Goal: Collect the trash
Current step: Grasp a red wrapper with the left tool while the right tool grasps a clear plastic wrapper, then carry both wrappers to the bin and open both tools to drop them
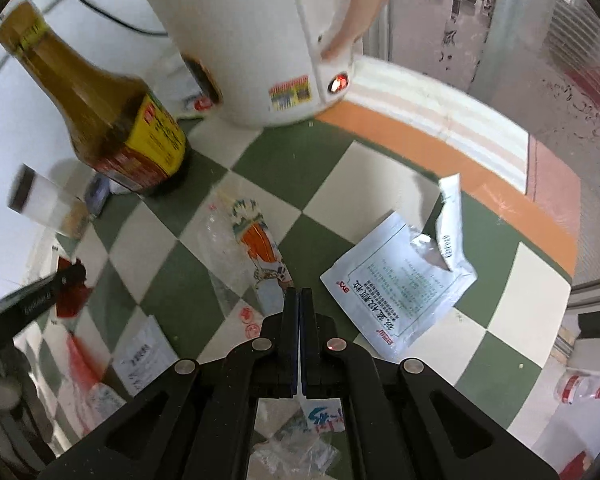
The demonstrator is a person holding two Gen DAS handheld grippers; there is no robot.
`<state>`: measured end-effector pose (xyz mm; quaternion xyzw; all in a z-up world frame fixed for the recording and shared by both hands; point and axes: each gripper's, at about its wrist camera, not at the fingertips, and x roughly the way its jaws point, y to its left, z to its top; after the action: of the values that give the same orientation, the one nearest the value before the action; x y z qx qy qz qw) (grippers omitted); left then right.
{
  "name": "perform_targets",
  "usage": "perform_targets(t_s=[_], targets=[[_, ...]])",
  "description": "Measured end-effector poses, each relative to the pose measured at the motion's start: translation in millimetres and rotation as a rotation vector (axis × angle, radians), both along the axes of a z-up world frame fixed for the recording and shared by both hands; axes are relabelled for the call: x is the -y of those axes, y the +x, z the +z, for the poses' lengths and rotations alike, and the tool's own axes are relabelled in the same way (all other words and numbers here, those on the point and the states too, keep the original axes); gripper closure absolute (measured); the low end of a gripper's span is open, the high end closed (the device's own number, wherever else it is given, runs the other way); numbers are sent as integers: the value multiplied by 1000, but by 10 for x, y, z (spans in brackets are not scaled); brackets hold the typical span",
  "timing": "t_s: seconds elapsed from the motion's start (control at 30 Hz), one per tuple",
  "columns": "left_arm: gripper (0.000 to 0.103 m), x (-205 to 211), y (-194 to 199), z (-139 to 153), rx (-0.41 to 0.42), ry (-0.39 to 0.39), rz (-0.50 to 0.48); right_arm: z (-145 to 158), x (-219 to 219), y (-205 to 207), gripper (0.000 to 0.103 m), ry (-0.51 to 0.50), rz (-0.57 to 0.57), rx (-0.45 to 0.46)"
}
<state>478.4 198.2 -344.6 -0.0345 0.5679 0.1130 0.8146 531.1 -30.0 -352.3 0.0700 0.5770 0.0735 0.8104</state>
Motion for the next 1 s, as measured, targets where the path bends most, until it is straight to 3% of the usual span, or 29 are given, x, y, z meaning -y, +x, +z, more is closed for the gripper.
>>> perform_targets(t_s=[0.1,0.2,0.27,0.3,0.4,0.43,0.47,0.5,0.53,0.6,0.77,1.0], targets=[[94,84,-49,229,40,22,5,126,100,-55,103,68,-9,7],[94,120,-189,396,71,112,26,62,7,-52,99,97,38,-61],[94,101,-277,390,59,160,42,-85,-202,-40,65,43,91,-116],[94,98,-313,364,48,169,50,-172,-298,-52,39,19,122,-140],[94,67,-299,231,21,196,66,-422,-533,-117,36,-122,197,-165],[94,54,-324,179,8,203,72,-411,-619,-170,44,-172,222,-103],[94,78,-292,131,2,205,75,-441,-681,-191,50,-220,238,-99],[94,75,-304,107,-1,206,78,-448,-727,-217,64,-263,243,-79],[94,92,-314,83,-6,207,80,-446,-732,-231,79,-255,238,-68],[94,103,-344,69,-9,205,84,-462,-701,-237,100,-247,218,-60],[94,230,-447,244,28,190,75,-317,-462,-330,102,-146,170,-20],[94,764,-625,762,134,136,-13,304,225,-659,102,116,52,56]])
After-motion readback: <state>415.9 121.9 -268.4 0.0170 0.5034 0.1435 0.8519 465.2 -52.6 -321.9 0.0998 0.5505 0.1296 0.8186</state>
